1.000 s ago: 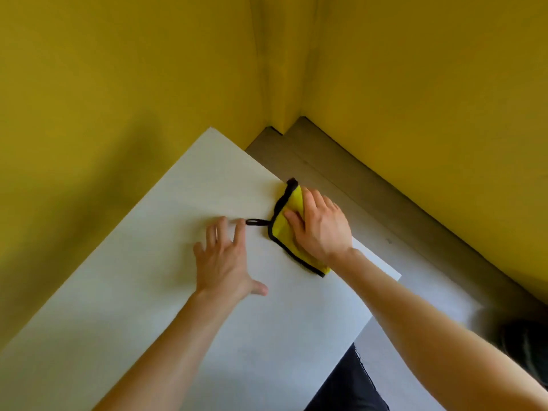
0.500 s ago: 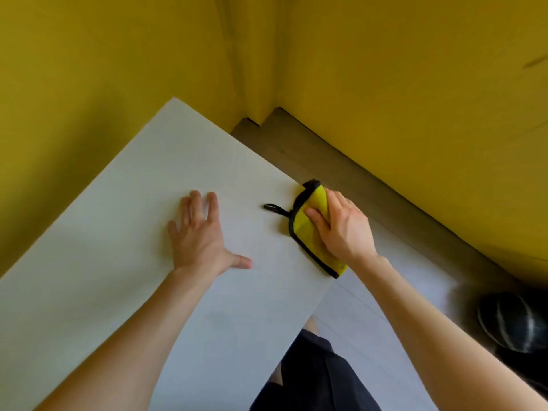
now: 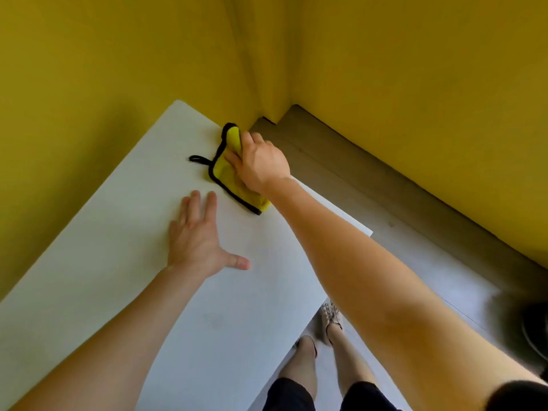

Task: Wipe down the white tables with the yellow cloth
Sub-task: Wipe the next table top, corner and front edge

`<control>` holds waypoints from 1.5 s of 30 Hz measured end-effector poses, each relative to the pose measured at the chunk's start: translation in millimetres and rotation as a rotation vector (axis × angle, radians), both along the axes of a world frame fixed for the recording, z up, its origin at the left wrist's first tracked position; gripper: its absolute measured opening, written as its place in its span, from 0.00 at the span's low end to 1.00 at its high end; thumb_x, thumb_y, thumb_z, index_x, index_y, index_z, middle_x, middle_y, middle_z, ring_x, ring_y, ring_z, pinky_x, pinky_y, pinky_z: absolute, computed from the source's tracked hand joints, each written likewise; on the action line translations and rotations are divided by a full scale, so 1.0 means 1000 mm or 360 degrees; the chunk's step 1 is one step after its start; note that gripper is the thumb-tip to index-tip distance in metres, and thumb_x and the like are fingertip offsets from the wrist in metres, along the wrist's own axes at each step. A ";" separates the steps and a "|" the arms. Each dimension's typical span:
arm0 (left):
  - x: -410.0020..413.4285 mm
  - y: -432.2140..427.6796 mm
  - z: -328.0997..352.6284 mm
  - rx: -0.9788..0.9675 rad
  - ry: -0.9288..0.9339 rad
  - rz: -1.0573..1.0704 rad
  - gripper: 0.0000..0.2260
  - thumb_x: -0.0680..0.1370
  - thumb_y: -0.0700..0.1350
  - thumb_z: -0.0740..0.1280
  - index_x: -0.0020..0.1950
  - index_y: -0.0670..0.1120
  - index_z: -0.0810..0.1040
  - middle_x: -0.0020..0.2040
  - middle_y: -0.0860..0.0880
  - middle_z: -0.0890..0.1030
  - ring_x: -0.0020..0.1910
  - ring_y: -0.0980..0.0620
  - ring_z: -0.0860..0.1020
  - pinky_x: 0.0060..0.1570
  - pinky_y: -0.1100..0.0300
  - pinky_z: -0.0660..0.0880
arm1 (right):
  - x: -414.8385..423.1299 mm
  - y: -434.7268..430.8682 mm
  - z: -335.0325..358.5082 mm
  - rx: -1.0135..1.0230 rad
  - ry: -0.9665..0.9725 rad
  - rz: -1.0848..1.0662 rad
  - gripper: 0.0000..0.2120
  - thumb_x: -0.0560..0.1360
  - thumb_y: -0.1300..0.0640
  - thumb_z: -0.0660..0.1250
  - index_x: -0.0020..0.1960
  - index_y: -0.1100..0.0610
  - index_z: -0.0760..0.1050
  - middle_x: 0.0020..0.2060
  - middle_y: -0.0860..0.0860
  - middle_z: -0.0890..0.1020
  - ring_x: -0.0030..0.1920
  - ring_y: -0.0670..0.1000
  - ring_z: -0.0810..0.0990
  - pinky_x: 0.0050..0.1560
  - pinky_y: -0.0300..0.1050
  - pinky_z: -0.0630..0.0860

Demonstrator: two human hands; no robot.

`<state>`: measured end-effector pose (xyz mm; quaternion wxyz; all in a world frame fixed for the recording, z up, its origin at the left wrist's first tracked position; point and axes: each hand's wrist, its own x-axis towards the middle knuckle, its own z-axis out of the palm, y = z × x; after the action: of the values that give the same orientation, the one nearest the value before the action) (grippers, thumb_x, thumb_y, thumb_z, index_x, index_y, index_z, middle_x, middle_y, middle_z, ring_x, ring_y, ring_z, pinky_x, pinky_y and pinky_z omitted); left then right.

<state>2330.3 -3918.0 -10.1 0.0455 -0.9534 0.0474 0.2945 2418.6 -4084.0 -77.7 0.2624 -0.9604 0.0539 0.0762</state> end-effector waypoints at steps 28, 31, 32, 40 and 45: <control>0.000 0.001 -0.007 -0.0018 -0.0015 0.0038 0.79 0.51 0.75 0.83 0.88 0.52 0.41 0.88 0.46 0.41 0.88 0.44 0.42 0.83 0.37 0.58 | -0.213 -0.133 0.001 -0.0088 0.0024 -0.0174 0.21 0.87 0.38 0.59 0.53 0.56 0.71 0.46 0.56 0.79 0.44 0.65 0.80 0.41 0.53 0.73; 0.001 0.002 -0.010 -0.0015 -0.0027 0.0040 0.79 0.51 0.76 0.83 0.88 0.52 0.41 0.88 0.46 0.41 0.88 0.44 0.42 0.83 0.37 0.58 | -0.154 -0.095 -0.004 -0.0101 -0.0012 -0.0096 0.23 0.87 0.38 0.57 0.61 0.58 0.74 0.54 0.58 0.81 0.50 0.66 0.81 0.49 0.56 0.75; 0.001 0.002 -0.011 -0.0024 -0.0020 0.0032 0.79 0.51 0.76 0.83 0.88 0.52 0.41 0.88 0.45 0.41 0.88 0.44 0.42 0.83 0.38 0.58 | -0.128 -0.077 -0.007 -0.0127 -0.0027 -0.0066 0.23 0.88 0.37 0.56 0.63 0.58 0.73 0.56 0.59 0.81 0.52 0.66 0.81 0.49 0.56 0.74; 0.003 0.008 -0.019 -0.0073 -0.0046 0.0008 0.78 0.52 0.76 0.82 0.88 0.53 0.39 0.88 0.47 0.40 0.88 0.46 0.41 0.83 0.40 0.58 | -0.104 -0.059 -0.012 -0.0150 -0.0111 -0.0190 0.25 0.88 0.35 0.56 0.61 0.58 0.74 0.52 0.59 0.81 0.51 0.65 0.81 0.45 0.54 0.71; -0.010 0.019 -0.026 -0.0222 -0.0176 -0.0129 0.66 0.61 0.73 0.82 0.89 0.54 0.51 0.89 0.46 0.47 0.88 0.45 0.47 0.82 0.37 0.59 | -0.199 -0.092 -0.024 -0.0212 -0.0353 -0.0646 0.23 0.86 0.36 0.59 0.55 0.55 0.75 0.48 0.56 0.81 0.48 0.64 0.79 0.48 0.55 0.72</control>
<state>2320.2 -3899.1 -36.6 -0.0065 -0.9664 0.1038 0.2352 2219.8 -4175.7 -101.8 0.2126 -0.9476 0.2216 -0.0880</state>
